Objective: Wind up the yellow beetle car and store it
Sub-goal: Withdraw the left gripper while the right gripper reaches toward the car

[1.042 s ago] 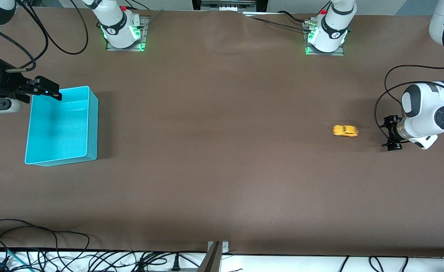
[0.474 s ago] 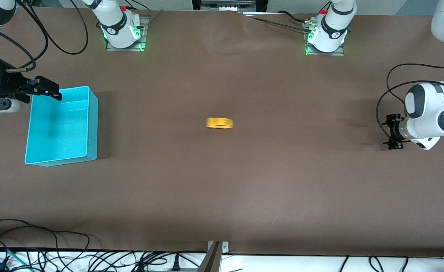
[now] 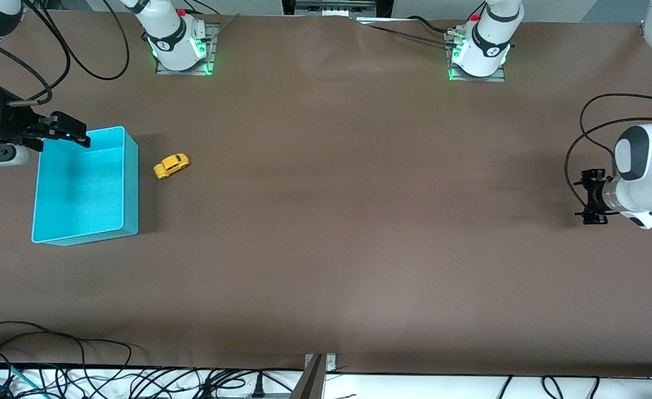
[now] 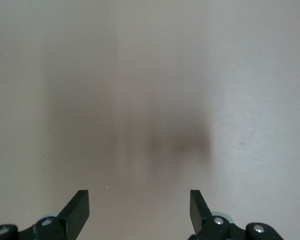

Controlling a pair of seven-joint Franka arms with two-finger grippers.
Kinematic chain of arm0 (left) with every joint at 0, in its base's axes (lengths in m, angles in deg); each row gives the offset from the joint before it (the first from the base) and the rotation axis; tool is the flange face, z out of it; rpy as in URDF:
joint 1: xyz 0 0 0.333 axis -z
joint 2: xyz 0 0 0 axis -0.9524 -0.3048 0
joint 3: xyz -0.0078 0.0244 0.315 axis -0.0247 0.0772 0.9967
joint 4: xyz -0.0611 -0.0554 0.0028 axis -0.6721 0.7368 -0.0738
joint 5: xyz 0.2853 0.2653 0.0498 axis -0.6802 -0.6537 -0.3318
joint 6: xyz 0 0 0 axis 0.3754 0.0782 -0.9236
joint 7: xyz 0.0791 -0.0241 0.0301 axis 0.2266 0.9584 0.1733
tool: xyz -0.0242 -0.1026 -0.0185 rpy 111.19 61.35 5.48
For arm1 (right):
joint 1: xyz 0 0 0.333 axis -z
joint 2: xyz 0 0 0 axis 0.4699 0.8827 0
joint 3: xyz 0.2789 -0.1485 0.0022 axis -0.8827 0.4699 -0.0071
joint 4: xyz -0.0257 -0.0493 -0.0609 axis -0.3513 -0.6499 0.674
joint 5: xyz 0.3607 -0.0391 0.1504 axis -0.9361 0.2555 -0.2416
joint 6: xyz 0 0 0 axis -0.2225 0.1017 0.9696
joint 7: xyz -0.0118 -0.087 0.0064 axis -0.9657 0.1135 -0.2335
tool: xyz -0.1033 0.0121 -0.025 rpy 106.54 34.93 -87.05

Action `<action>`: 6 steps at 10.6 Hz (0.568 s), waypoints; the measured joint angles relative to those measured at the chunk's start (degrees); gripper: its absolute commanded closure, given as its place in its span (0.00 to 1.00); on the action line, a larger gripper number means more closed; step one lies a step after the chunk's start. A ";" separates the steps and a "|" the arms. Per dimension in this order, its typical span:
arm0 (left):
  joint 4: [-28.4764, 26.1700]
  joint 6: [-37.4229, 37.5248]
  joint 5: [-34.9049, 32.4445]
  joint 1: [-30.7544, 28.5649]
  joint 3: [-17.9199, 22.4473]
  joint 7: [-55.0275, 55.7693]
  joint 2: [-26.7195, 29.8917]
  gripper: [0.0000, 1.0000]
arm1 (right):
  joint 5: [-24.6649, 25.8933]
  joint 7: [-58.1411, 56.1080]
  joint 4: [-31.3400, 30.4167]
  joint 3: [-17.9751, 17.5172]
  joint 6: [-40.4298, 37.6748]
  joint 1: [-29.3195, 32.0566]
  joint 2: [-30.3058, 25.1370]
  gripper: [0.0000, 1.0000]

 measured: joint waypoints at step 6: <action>18.95 18.75 6.09 0.03 -2.05 -22.69 0.64 0.00 | 0.00 -0.08 0.00 -0.01 0.06 -0.04 0.00 0.00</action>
